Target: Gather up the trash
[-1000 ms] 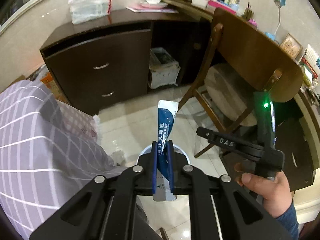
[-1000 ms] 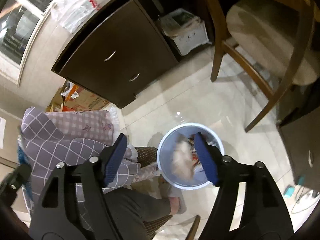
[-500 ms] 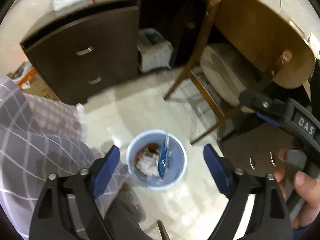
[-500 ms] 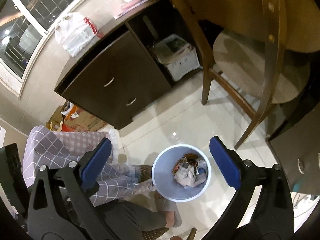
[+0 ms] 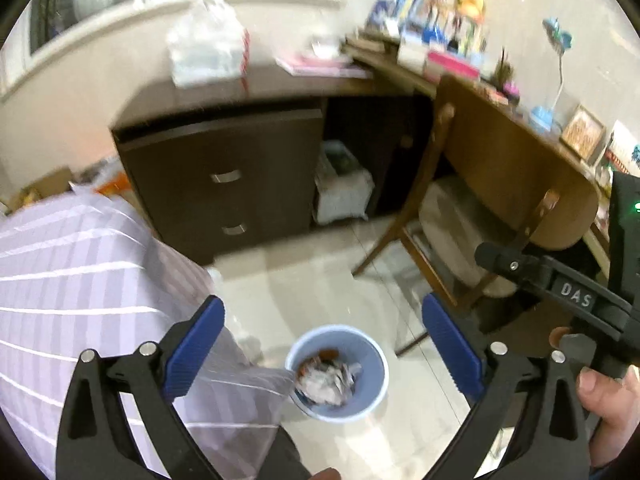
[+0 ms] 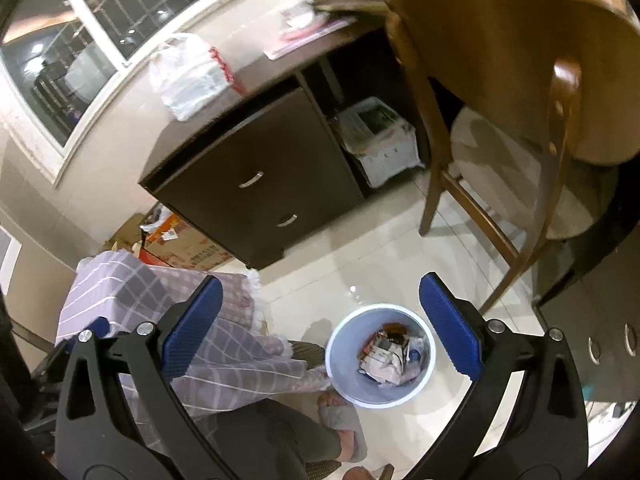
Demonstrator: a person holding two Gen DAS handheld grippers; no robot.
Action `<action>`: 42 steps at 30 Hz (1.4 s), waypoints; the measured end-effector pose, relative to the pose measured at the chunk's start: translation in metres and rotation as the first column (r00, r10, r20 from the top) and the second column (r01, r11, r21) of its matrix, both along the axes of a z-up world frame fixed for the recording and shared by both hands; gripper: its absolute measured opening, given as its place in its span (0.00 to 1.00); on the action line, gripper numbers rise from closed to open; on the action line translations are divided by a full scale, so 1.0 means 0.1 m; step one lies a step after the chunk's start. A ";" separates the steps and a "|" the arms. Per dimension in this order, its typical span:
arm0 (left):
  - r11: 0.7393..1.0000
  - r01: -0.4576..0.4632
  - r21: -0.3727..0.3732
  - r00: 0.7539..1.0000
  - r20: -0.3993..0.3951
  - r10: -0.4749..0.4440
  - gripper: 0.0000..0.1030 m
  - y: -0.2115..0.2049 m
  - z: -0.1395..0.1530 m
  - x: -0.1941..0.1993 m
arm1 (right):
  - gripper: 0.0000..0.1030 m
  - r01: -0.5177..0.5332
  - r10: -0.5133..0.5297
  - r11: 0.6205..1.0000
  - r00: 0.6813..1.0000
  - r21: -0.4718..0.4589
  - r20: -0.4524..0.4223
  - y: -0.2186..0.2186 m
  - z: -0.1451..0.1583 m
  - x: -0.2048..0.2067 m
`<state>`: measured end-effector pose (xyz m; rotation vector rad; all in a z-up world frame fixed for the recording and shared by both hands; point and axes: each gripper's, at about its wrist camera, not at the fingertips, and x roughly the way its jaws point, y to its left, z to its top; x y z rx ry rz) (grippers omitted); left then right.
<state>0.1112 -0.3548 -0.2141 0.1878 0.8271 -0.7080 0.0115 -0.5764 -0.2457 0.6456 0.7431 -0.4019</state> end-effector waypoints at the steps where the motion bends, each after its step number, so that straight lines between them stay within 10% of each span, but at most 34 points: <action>1: 1.000 -0.008 -0.015 1.000 0.028 0.008 0.95 0.09 0.11 -0.03 | 0.94 -0.006 0.006 1.000 1.000 -0.010 0.007 0.05 0.08 0.01; 7: 0.995 -0.096 -0.034 0.984 0.151 0.100 0.95 0.58 0.60 -0.13 | 0.94 -0.075 0.080 0.994 0.995 -0.085 0.067 0.46 0.61 0.11; 14: 0.953 -0.302 -0.038 0.910 0.286 0.300 0.95 1.33 1.07 -0.20 | 0.94 -0.198 0.224 0.958 0.968 -0.205 0.111 1.27 1.26 0.26; 31: 0.803 -0.574 -0.159 0.722 0.364 0.588 0.96 2.85 1.93 -0.43 | 0.94 -0.312 0.452 0.827 0.864 -0.469 0.222 2.98 2.48 0.36; 42: 0.765 -0.608 -0.212 0.657 0.406 0.635 0.96 3.14 2.23 -0.60 | 0.94 -0.334 0.521 0.778 0.816 -0.533 0.249 3.47 2.72 0.35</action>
